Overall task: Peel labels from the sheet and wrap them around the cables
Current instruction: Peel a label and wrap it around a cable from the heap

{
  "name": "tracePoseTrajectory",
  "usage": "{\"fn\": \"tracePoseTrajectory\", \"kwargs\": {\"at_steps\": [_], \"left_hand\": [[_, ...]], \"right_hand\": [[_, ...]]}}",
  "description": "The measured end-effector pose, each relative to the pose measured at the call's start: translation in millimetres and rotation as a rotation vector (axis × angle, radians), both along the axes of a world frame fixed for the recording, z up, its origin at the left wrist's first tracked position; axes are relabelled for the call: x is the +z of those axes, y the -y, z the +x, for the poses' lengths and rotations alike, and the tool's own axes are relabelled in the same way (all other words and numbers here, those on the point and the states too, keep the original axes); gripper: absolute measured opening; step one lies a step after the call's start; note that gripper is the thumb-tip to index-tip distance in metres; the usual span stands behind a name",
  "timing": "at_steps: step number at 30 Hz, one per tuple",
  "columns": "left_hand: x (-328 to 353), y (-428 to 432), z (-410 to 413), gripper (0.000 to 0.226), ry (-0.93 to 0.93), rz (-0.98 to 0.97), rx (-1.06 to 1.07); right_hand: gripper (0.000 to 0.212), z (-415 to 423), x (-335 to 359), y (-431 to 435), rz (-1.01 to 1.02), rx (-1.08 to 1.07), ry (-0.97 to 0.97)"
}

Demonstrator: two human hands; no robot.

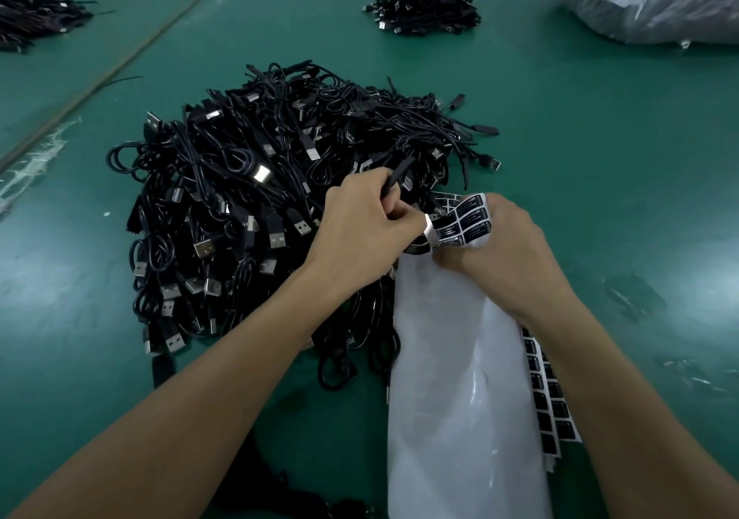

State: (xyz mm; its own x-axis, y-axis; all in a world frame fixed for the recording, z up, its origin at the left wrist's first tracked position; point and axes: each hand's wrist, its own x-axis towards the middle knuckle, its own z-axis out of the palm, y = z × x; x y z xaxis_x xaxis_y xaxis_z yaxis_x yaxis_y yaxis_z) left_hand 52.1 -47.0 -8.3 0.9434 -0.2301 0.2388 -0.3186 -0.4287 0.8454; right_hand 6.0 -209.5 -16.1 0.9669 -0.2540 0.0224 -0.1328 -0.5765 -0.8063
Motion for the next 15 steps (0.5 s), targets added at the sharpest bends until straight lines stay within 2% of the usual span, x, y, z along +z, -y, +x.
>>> {"fn": "tracePoseTrajectory", "kwargs": {"at_steps": [2, 4, 6, 8, 10, 13, 15], "left_hand": [[-1.7, -1.0, 1.0, 0.042, -0.017, 0.010, -0.007], [-2.9, -2.0, 1.1, 0.044, -0.038, 0.014, 0.002], [-4.1, -2.8, 1.8, 0.045, -0.055, -0.005, 0.002], [-4.9, -3.2, 2.6, 0.044, -0.074, -0.030, -0.004], [-5.5, -3.4, 3.3, 0.043, -0.093, -0.059, -0.011], [-8.0, -3.8, 4.8, 0.045, -0.085, -0.102, -0.056], [-9.3, -4.5, 5.6, 0.046, -0.088, -0.129, -0.090]], "right_hand": [[0.041, -0.3, -2.2, -1.1, -0.061, -0.005, -0.020], [0.065, -2.5, -2.2, -2.7, -0.180, -0.018, -0.051], [0.095, -7.0, -1.0, -1.3, -0.389, -0.060, -0.015], [0.104, -11.5, 3.5, 3.3, -0.592, -0.135, 0.096], [0.086, -13.9, 7.4, 5.6, -0.596, -0.143, 0.198], [0.034, -12.4, 9.1, 0.1, -0.351, -0.037, 0.267], [0.011, -10.5, 7.3, -4.6, -0.198, 0.019, 0.253]]}}
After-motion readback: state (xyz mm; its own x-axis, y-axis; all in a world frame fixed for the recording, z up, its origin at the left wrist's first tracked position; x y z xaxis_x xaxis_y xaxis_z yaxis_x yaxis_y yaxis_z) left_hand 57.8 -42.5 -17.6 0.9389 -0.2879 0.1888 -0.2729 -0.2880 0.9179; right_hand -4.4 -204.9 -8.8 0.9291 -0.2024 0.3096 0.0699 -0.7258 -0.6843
